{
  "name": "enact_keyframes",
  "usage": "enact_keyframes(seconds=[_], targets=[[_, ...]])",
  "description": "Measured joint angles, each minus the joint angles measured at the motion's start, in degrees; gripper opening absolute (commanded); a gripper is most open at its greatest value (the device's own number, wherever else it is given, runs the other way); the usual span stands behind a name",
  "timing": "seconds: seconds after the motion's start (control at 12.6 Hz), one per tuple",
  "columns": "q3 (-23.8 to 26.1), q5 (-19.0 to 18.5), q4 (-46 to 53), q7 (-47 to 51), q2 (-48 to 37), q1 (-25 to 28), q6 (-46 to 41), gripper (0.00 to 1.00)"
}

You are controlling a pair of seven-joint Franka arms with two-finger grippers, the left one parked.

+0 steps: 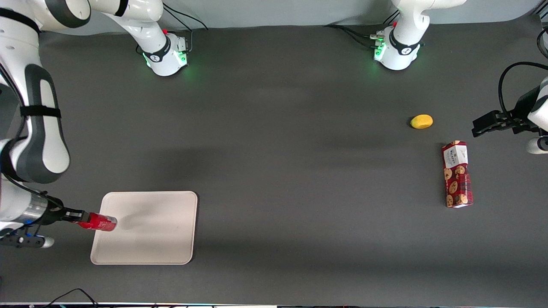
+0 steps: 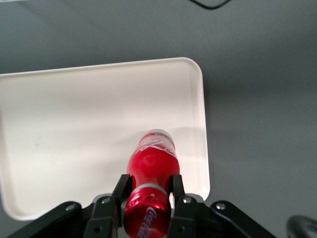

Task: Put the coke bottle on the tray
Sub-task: 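Carry the held bottle onto the white tray with the right gripper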

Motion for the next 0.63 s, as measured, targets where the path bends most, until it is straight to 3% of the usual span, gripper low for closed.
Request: enact_keyframes(seconds=[0.16, 0.32, 0.48, 0.63], targets=[[-0.1, -2.9, 0.4, 0.0, 2.2, 0.0, 0.8, 0.00], [-0.2, -3.4, 0.4, 0.0, 3.2, 0.0, 1.9, 0.00], [-0.2, -3.4, 0.6, 0.0, 3.4, -0.1, 1.9, 0.99], [-0.3, -3.4, 1.2, 0.0, 3.4, -0.1, 2.0, 1.00]])
